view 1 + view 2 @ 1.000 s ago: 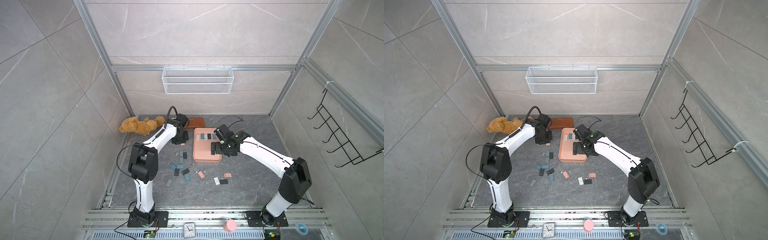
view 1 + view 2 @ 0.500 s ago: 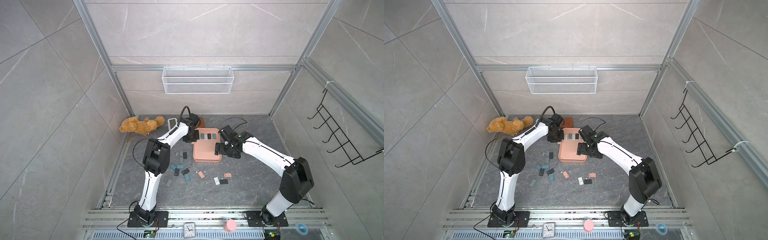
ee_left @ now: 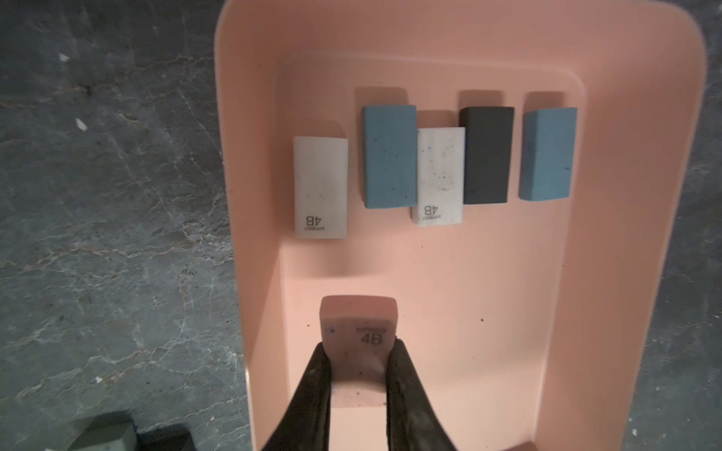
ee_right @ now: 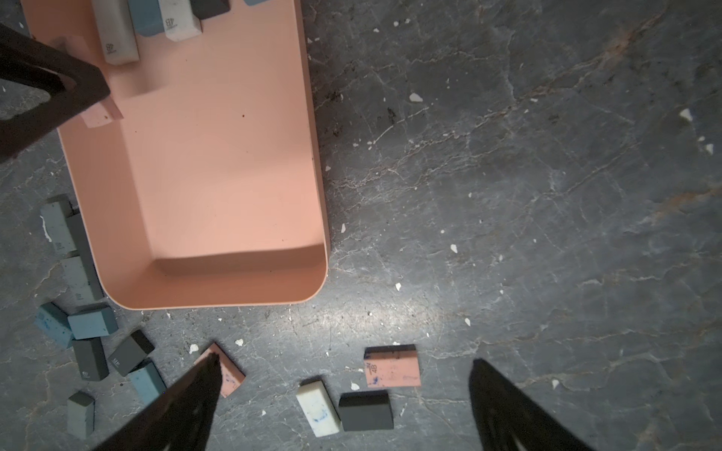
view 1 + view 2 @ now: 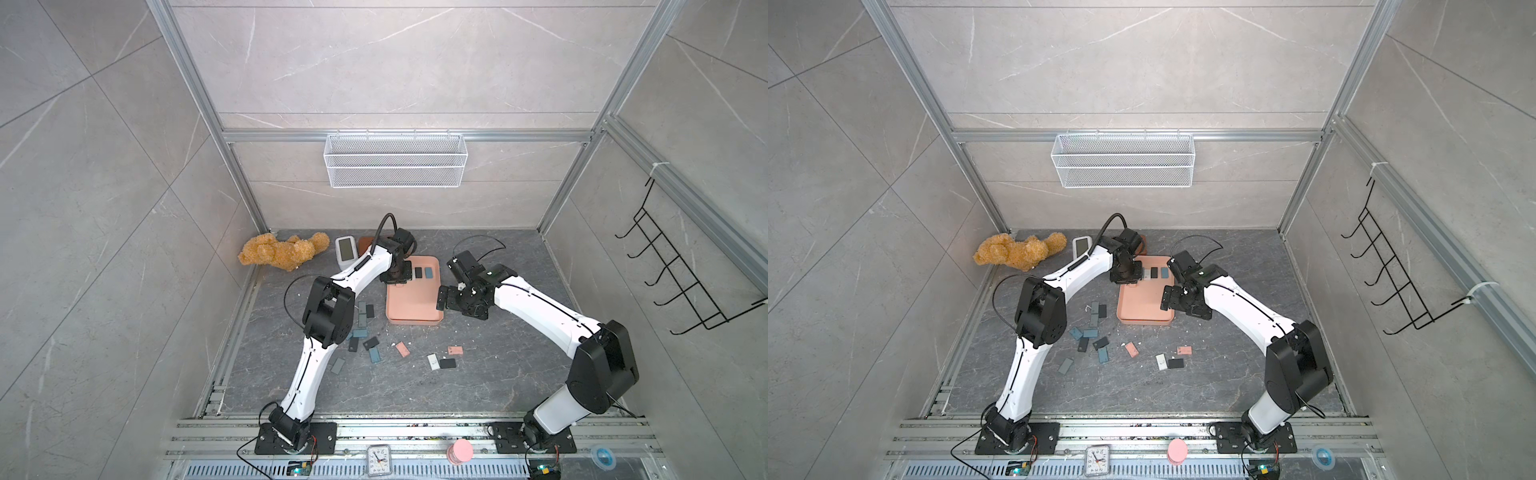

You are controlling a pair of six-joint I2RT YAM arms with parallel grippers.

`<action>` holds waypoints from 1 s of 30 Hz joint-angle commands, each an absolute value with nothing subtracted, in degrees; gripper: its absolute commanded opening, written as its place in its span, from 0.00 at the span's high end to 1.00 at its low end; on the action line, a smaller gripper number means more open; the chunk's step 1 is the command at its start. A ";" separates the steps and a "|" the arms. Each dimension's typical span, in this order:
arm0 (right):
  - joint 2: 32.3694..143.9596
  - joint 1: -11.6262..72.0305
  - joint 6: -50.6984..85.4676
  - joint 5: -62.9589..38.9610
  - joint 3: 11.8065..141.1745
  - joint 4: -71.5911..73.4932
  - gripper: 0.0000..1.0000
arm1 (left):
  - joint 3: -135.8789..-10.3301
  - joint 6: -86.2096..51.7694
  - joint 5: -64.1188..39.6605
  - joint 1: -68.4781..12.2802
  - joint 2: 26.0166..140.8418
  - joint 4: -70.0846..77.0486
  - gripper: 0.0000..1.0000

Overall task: Put the eraser in the storage box
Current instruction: Place the eraser in the storage box.

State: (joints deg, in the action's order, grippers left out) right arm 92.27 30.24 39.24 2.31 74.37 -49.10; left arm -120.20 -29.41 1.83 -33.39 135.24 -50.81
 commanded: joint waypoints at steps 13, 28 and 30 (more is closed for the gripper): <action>89.70 29.79 39.25 1.58 72.27 -50.06 0.00 | -124.63 -29.00 4.83 -32.89 140.30 -54.67 0.83; 90.32 29.75 38.01 1.85 73.45 -50.36 0.00 | -125.33 -28.61 5.02 -32.67 141.39 -56.17 0.75; 90.58 29.77 37.97 1.85 73.73 -50.28 0.00 | -125.43 -28.65 4.85 -32.61 141.37 -56.16 0.73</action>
